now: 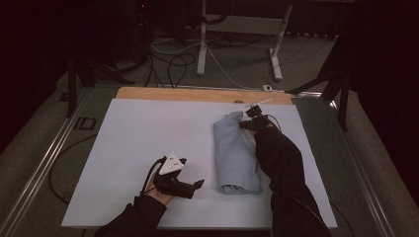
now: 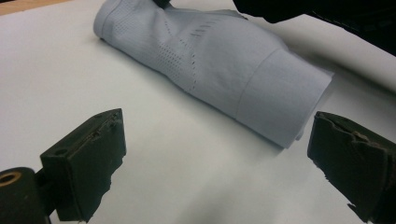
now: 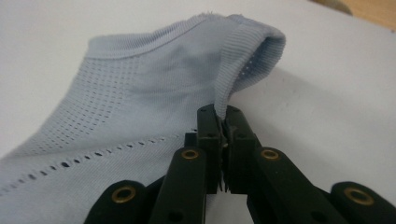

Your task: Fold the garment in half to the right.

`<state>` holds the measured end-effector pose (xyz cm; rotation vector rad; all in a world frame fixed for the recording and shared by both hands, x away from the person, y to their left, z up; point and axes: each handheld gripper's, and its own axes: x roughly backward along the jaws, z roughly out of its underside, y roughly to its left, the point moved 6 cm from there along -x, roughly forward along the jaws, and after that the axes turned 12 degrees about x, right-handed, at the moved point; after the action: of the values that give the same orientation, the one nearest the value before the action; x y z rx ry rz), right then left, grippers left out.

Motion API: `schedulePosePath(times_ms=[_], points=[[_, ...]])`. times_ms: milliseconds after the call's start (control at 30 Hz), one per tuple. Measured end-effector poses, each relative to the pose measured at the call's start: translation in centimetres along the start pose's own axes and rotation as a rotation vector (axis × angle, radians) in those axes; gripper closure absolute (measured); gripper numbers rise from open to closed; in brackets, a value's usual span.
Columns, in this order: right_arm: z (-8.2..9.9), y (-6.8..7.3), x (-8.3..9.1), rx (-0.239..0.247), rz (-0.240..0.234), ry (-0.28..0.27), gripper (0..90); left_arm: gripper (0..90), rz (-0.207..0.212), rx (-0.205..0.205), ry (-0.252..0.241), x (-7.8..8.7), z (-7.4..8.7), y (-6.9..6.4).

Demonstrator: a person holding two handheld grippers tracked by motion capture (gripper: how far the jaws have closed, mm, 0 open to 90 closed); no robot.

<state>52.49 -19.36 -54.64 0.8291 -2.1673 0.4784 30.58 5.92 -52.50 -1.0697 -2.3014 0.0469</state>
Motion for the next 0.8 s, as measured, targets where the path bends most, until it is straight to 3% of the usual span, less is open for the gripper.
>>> schedulePosePath(times_ms=[100, 233, 667, 800], points=[[0.5, 0.0, -0.5, -0.016, 0.002, 0.007, 86.8, 5.1, 0.002, 0.016, -0.015, 0.2, -0.1, 0.1], [1.2, 0.0, -1.0, -0.018, 0.001, 0.007, 85.9, 4.7, -0.012, 0.003, -0.029, 0.6, -0.2, 0.3], [0.5, 0.3, -1.5, -0.001, 0.057, 0.025, 85.2, 3.8, -0.031, 0.015, -0.018, 1.1, 0.4, 1.1], [0.5, 0.4, -1.6, -0.007, 0.077, 0.023, 78.6, 3.6, -0.026, 0.005, -0.023, 1.2, 0.4, 1.1]])
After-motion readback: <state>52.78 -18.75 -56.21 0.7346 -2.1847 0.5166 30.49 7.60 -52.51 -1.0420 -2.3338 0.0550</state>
